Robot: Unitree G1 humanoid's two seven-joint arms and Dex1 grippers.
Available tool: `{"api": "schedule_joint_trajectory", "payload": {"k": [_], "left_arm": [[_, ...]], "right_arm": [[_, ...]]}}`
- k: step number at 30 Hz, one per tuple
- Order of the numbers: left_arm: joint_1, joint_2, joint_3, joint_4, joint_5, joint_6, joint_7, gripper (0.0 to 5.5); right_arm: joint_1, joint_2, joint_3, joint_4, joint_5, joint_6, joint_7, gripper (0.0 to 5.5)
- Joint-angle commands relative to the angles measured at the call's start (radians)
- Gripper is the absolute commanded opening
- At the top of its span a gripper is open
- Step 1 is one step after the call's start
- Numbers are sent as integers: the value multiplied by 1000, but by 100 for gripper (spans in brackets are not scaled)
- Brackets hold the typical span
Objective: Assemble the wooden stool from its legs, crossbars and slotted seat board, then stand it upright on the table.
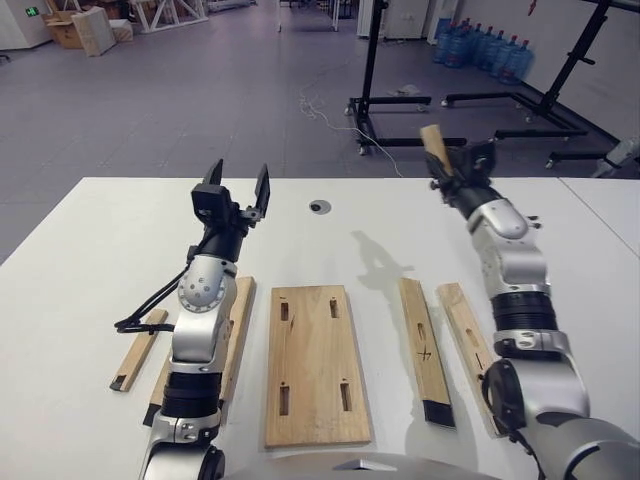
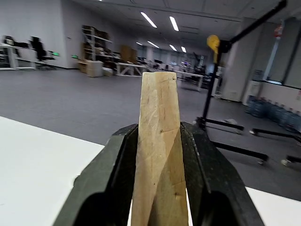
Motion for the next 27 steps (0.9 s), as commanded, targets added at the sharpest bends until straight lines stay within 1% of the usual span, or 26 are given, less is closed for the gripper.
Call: {"api": "schedule_joint_trajectory", "payload": {"k": [1, 4, 6, 9, 14, 22, 27], "left_arm": [[21, -45, 7, -80, -380, 234, -147, 376], [42, -21, 40, -143, -631, 389, -216, 376], [41, -4, 66, -143, -725, 461, -207, 376], [19, -8, 135, -119, -878, 517, -174, 376], [0, -2, 145, -94, -900, 536, -149, 376], [-3, -2, 136, -102, -894, 531, -181, 376], [7, -7, 109, -110, -865, 525, -200, 303]], "right_arm": [[70, 89, 174, -142, -57, -105, 80, 129], [117, 129, 256, -202, -111, -176, 83, 129], [130, 147, 281, -239, -124, -195, 81, 129], [139, 161, 310, -279, -138, -214, 90, 129], [163, 164, 354, -314, -153, -229, 124, 129], [181, 151, 375, -324, -137, -210, 193, 129], [170, 139, 387, -312, -133, -205, 249, 129]]}}
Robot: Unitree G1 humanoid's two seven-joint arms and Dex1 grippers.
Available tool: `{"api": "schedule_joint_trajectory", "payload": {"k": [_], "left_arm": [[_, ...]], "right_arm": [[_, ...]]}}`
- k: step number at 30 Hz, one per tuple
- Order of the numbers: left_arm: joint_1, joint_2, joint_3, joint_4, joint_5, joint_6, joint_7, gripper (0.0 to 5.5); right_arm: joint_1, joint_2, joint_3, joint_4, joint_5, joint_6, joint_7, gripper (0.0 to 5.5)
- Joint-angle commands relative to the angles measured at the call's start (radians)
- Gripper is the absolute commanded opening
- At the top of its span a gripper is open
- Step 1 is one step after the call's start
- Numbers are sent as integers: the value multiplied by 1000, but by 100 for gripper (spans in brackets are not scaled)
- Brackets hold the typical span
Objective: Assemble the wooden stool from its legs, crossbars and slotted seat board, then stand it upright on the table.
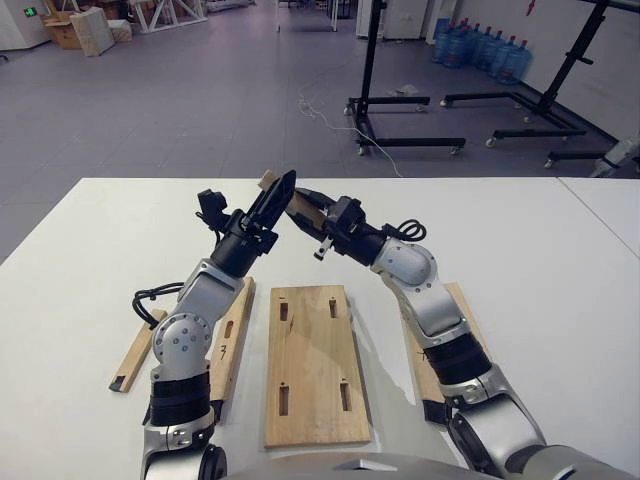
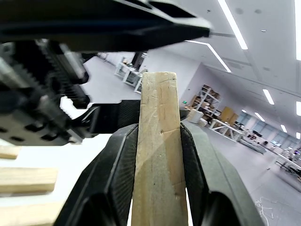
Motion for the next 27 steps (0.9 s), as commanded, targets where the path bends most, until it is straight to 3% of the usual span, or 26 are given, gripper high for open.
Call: {"api": "schedule_joint_trajectory", "payload": {"k": [1, 18, 27], "left_arm": [[-6, -3, -19, -6, 25, -13, -8, 289], [-21, -17, -4, 13, 72, -55, -8, 53], [-20, -26, 4, 13, 76, -64, -19, 38]], "right_arm": [[-6, -4, 7, 4, 10, 17, 31, 129], [-7, -8, -7, 5, 9, 14, 34, 129], [-15, -13, -12, 14, 12, 15, 38, 129]]}}
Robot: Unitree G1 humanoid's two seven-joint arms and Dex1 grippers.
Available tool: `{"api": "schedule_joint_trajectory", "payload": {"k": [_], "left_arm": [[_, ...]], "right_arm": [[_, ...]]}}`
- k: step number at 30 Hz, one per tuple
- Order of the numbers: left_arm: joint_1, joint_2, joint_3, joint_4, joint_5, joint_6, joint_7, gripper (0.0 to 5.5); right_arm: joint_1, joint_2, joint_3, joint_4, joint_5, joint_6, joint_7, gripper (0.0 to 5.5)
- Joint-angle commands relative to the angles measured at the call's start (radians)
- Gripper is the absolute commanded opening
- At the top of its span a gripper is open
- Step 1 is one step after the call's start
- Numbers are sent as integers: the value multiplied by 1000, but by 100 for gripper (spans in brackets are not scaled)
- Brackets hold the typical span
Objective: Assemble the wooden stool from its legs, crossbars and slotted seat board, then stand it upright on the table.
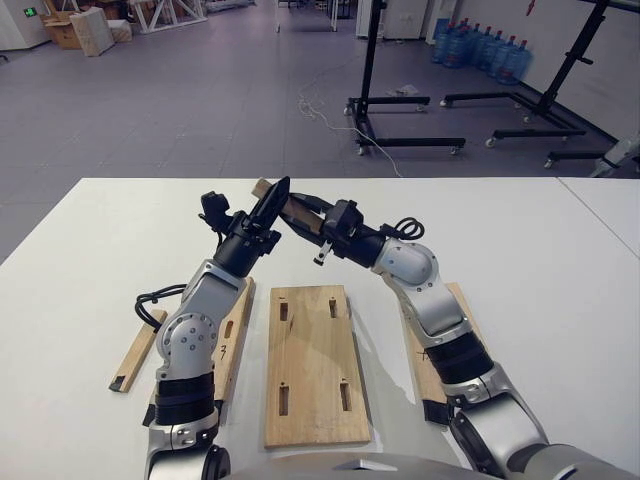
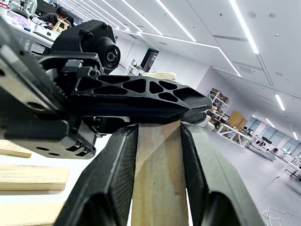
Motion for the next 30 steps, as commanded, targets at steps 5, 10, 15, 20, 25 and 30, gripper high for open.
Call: {"api": "schedule_joint_trajectory", "payload": {"k": [5, 10, 15, 20, 25, 30], "left_arm": [[-23, -5, 14, -1, -9, -29, -22, 38], [-34, 10, 37, 21, 3, -48, -20, 38], [-39, 85, 86, 27, 74, -87, -7, 38], [28, 205, 160, -55, 157, -99, 37, 38], [224, 296, 176, -243, 237, -22, 132, 38], [391, 363, 237, -368, 231, 33, 144, 38]], "right_arm": [[-7, -16, -17, 11, 36, 78, 39, 195], [-8, -23, -37, -11, 65, 115, 57, 266], [2, -36, -76, -53, 114, 174, 56, 310], [12, -19, -214, -109, 255, 315, -20, 310], [13, -21, -308, -90, 264, 379, -142, 310], [49, -13, -329, -82, 213, 392, -261, 310]]}}
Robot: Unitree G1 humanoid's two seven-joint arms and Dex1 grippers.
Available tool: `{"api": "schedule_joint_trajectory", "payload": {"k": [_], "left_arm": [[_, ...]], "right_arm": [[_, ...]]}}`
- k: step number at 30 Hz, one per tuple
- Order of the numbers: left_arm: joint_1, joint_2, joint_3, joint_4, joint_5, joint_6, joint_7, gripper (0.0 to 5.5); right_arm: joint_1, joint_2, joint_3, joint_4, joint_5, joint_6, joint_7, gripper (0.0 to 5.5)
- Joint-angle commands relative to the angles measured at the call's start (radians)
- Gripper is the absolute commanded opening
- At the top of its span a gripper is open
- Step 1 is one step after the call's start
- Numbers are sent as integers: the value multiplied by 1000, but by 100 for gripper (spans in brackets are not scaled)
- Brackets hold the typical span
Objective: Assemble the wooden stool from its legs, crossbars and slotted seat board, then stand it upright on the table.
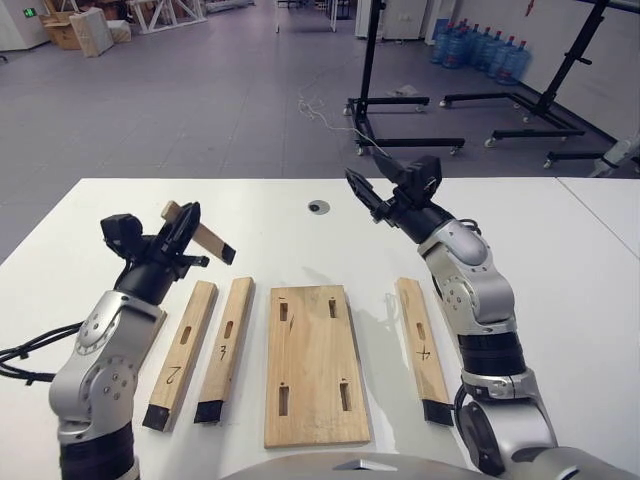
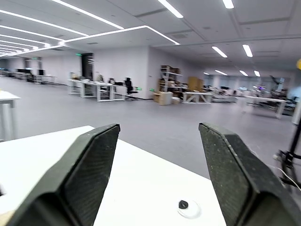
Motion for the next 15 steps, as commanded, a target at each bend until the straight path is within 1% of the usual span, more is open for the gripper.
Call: {"api": "schedule_joint_trajectory", "payload": {"k": [1, 3, 6, 11, 15], "left_arm": [[123, 26, 54, -87, -13, 26, 11, 38], [179, 19, 58, -112, -8, 25, 16, 38], [225, 19, 55, -152, 2, 35, 46, 38], [309, 10, 90, -188, 29, -17, 43, 38], [355, -1, 66, -158, 82, -53, 26, 38]], "right_arm": [[12, 14, -8, 31, -64, 9, -98, 310], [-5, 28, -19, 59, -96, 4, -163, 310], [-1, 37, -35, 49, -111, 3, -212, 310], [20, 37, -36, 30, -115, 6, -232, 310], [28, 43, -30, 22, -116, 7, -236, 310]]}}
